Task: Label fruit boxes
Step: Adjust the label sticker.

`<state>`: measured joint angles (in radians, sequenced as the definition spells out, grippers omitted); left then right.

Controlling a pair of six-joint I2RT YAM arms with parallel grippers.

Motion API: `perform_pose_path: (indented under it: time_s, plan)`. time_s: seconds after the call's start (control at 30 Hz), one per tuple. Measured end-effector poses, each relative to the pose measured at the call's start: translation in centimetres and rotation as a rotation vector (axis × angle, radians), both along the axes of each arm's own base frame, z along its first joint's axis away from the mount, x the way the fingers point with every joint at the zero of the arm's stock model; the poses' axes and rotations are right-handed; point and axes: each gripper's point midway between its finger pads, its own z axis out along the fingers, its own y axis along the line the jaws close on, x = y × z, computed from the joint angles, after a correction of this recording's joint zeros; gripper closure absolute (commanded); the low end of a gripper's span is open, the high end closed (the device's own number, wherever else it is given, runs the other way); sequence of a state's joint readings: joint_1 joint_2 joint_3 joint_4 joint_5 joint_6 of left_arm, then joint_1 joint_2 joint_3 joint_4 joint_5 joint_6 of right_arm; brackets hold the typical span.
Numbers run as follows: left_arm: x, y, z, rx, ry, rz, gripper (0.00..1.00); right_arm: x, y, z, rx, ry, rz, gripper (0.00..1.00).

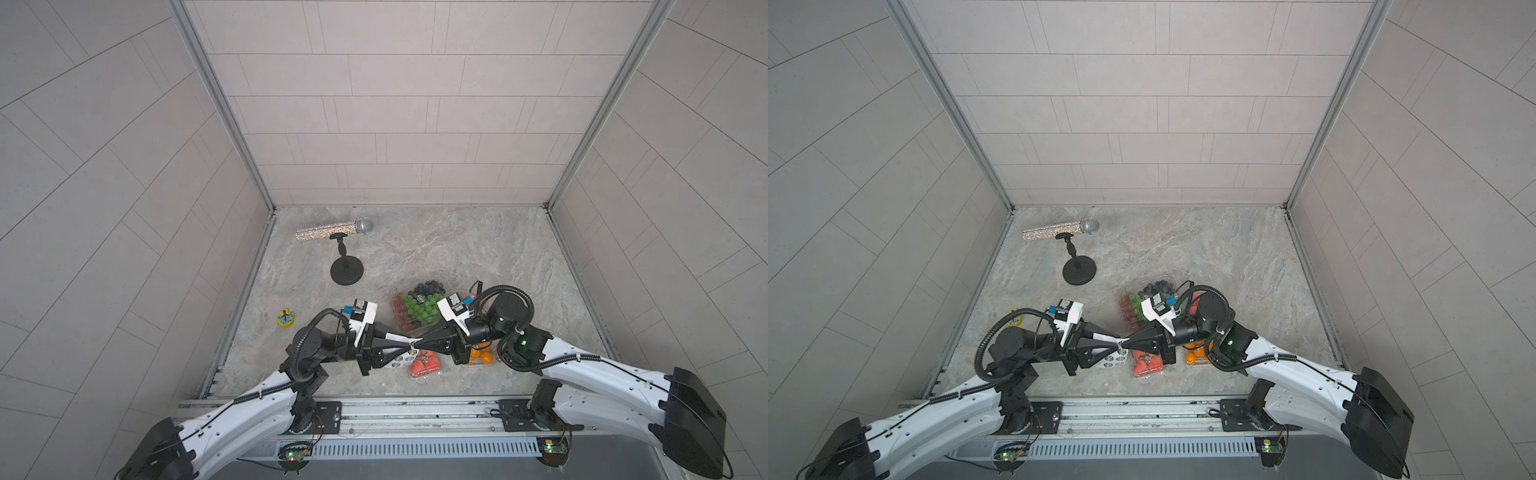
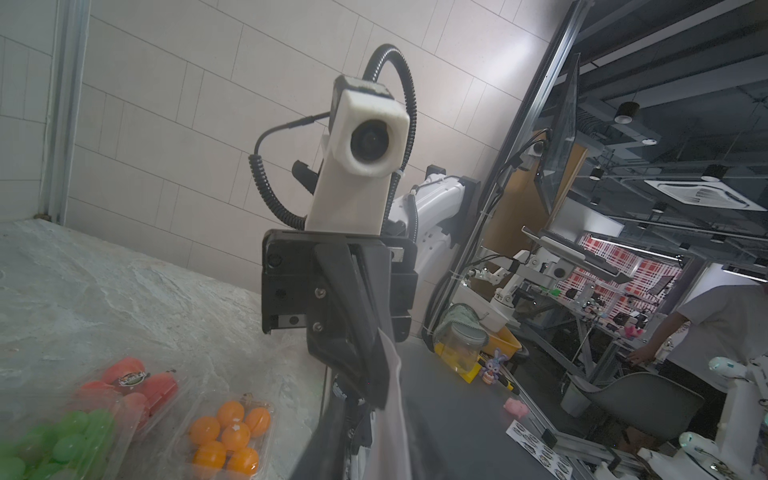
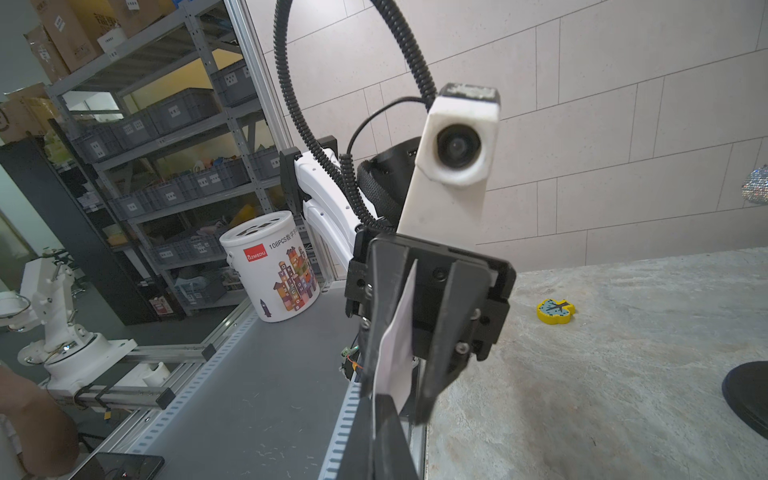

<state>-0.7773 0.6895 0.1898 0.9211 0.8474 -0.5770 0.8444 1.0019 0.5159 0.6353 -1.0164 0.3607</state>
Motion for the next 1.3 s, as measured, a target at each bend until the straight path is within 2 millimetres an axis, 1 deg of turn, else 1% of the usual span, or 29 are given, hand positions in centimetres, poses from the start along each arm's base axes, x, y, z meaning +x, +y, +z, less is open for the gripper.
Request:
perform_pose_path:
  time_s: [0.07, 0.1, 0.17, 0.2, 0.23, 0.33, 0.37, 0.47, 0.6, 0.67, 0.87, 0.93, 1.07, 1.3]
  plan:
    - [-0.2, 0.3, 0.5, -0.018, -0.020, 0.008, 0.36, 0.0, 0.0, -0.2, -0.009, 0.003, -0.001, 1.00]
    - [-0.2, 0.4, 0.8, -0.026, -0.028, 0.013, 0.36, 0.0, 0.0, -0.3, -0.013, 0.004, -0.003, 1.00]
    - [-0.1, 0.5, 0.9, -0.028, -0.032, 0.024, 0.45, 0.0, -0.1, -0.4, -0.017, 0.005, -0.005, 1.00]
    - [-0.1, 0.5, 1.0, -0.027, -0.032, 0.027, 0.53, 0.0, -0.1, -0.4, -0.018, 0.005, -0.005, 1.00]
    - [0.0, 0.5, 1.0, -0.025, -0.030, 0.029, 0.56, 0.0, -0.1, -0.4, -0.019, 0.005, -0.005, 1.00]
    - [0.3, 0.1, 0.8, -0.010, -0.022, 0.030, 0.57, -0.1, -0.2, -0.4, -0.020, 0.003, -0.006, 1.00]
    - [0.4, 0.0, 0.6, -0.004, -0.016, 0.030, 0.58, -0.1, -0.2, -0.3, -0.019, 0.001, -0.006, 1.00]
    - [0.8, -0.3, 0.0, 0.016, 0.011, 0.028, 0.71, -0.1, -0.3, -0.3, -0.019, 0.000, -0.008, 1.00]
    - [0.8, -0.4, -0.2, 0.020, 0.015, 0.027, 0.77, -0.1, -0.3, -0.4, -0.021, -0.001, -0.009, 1.00]
    - [0.8, -0.4, -0.2, 0.020, 0.014, 0.025, 0.78, -0.1, -0.3, -0.4, -0.022, -0.001, -0.010, 1.00]
    - [0.8, -0.4, -0.2, 0.020, 0.016, 0.024, 0.69, -0.1, -0.3, -0.4, -0.023, -0.005, -0.010, 1.00]
    - [0.8, -0.4, -0.2, 0.021, 0.018, 0.022, 0.69, -0.1, -0.3, -0.4, -0.024, -0.006, -0.011, 1.00]
    - [0.8, -0.4, -0.2, 0.020, 0.021, 0.020, 0.74, 0.0, -0.3, -0.5, -0.024, -0.010, -0.013, 1.00]
    - [0.8, -0.4, -0.1, 0.019, 0.025, 0.017, 0.78, 0.0, -0.3, -0.6, -0.029, -0.010, -0.014, 1.00]
